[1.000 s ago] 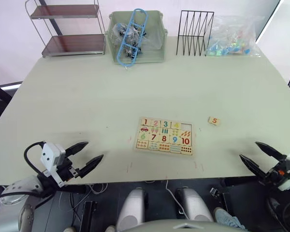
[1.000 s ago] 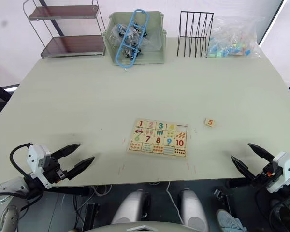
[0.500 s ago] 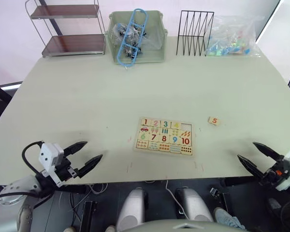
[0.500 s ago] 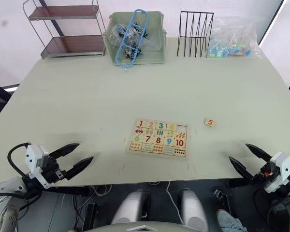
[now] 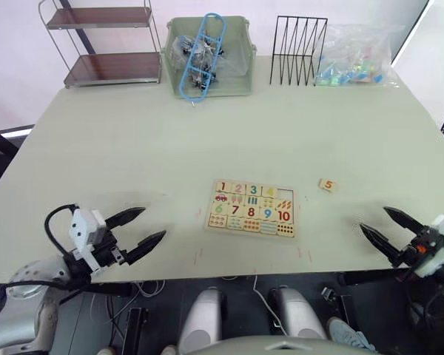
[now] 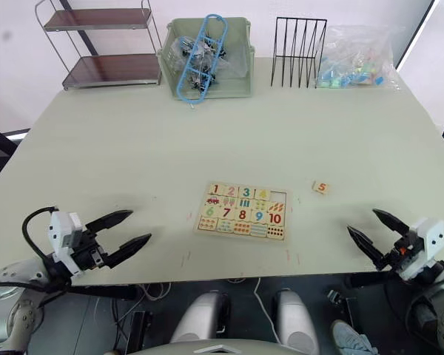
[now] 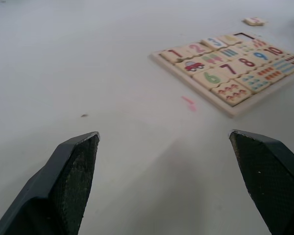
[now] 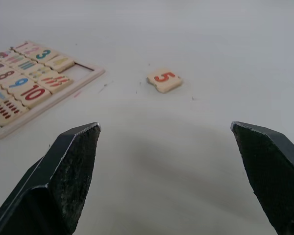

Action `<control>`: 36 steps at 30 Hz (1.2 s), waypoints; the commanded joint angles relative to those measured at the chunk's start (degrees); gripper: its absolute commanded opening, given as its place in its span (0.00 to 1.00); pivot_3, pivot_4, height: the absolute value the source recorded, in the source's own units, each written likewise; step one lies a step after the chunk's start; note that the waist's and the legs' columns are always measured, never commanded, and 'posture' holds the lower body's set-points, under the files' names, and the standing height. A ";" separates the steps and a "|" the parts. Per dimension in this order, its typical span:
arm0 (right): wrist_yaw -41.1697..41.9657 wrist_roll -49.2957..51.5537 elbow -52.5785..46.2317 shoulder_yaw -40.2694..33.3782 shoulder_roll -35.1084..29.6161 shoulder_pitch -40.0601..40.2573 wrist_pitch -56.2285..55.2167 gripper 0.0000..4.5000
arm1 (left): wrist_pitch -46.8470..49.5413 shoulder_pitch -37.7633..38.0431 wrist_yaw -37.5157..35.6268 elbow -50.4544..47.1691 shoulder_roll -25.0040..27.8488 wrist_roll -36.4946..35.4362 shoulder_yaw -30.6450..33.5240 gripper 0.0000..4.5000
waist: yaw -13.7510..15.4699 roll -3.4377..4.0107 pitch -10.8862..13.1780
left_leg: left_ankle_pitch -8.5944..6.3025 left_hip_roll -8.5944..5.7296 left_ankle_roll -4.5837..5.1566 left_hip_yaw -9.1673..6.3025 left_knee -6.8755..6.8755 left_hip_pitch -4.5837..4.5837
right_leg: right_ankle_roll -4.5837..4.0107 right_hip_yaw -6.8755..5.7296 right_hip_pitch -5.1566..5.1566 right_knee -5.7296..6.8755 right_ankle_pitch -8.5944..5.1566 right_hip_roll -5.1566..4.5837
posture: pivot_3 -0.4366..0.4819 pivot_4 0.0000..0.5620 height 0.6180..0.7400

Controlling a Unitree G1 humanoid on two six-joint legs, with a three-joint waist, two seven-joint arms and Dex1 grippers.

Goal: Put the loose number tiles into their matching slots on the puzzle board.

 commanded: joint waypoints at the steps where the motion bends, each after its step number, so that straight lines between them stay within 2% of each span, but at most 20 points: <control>1: 0.42 -0.24 0.67 0.67 -2.51 -3.16 1.55 1.00 | -1.56 -2.03 -2.76 -0.45 1.67 0.13 -1.31 1.00 | -0.02 0.00 0.00 | 0.00 0.00 0.00 0.02 0.00 0.00 | -0.01 0.00 0.00 0.01 0.01 0.00 | 0.48 0.27 1.00; 7: 1.72 -4.37 6.39 4.79 -7.33 -11.20 2.97 1.00 | -1.53 -6.46 -7.47 0.86 3.75 -0.26 -3.83 1.00 | -0.05 -0.01 -0.01 | 0.00 -0.03 0.00 0.05 0.02 0.01 | -0.02 -0.03 0.03 0.01 0.03 0.04 | 0.48 0.27 1.00; 15: 9.95 -10.53 18.96 14.45 -12.64 -26.72 2.77 1.00 | 1.48 -11.81 -13.34 0.29 5.31 -3.39 -6.63 1.00 | -0.23 0.01 0.01 | 0.01 -0.02 0.01 0.05 0.11 0.01 | 0.15 -0.01 0.06 0.02 0.13 0.11 | 0.48 0.27 1.00; 25: 17.75 -18.24 34.75 22.74 -12.77 -41.90 -3.49 1.00 | 2.48 -11.91 -19.04 -2.60 7.57 -5.73 -7.24 1.00 | -0.20 0.02 0.02 | 0.00 -0.01 0.01 -0.02 0.14 -0.03 | 0.21 -0.02 0.06 0.03 0.20 0.14 | 0.48 0.27 1.00; 36: 20.01 -24.15 45.44 26.98 -11.01 -49.54 -9.05 1.00 | 3.46 -13.12 -20.74 -2.24 8.15 -7.39 -6.77 1.00 | -0.26 0.02 0.02 | 0.00 -0.01 0.01 -0.03 0.14 -0.03 | 0.20 -0.03 0.06 0.05 0.20 0.14 | 0.48 0.27 1.00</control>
